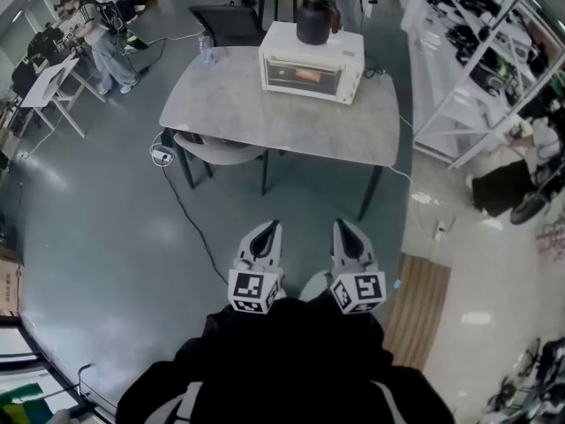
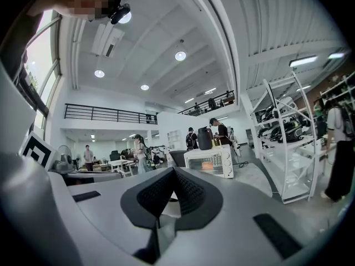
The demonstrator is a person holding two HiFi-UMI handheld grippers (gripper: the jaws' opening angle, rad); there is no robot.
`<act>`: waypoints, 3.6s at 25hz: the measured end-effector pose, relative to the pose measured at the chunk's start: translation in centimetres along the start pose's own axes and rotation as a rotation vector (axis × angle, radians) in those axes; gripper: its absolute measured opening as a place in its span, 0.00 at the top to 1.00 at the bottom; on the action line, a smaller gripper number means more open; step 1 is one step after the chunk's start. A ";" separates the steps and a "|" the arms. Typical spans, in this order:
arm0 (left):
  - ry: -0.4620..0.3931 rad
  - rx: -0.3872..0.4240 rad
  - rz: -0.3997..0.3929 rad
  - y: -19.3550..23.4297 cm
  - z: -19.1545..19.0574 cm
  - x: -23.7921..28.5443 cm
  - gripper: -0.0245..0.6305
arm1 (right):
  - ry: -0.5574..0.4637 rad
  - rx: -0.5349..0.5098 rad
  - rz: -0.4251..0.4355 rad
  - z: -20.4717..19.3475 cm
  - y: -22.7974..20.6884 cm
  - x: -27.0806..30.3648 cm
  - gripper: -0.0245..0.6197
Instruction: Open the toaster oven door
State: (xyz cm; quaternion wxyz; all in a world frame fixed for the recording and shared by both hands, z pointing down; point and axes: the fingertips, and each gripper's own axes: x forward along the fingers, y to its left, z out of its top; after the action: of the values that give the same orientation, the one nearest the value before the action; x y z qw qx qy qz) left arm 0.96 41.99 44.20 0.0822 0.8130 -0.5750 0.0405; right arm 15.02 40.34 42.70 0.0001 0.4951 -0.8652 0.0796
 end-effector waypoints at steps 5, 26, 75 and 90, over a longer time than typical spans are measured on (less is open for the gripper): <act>0.006 -0.023 -0.007 1.9 -0.6 0.2 0.96 | 0.023 0.002 -0.024 -0.8 0.5 1.2 0.96; 0.057 0.001 0.017 11.6 0.8 15.7 0.96 | 0.090 0.032 -0.077 -0.9 -7.5 18.5 0.96; 0.270 0.225 -0.108 29.3 5.4 52.0 0.88 | 0.358 -0.099 0.011 0.6 -19.6 54.4 0.86; 0.359 0.429 -0.167 31.9 4.8 57.6 0.82 | 0.461 -0.285 -0.013 1.2 -23.1 59.8 0.80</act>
State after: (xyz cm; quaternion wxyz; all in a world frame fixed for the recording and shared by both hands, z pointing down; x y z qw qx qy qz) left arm -9.91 -22.69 51.44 0.0118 0.8362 -0.4606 0.2975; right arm 4.44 -22.50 49.37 0.2673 0.4642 -0.8417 0.0676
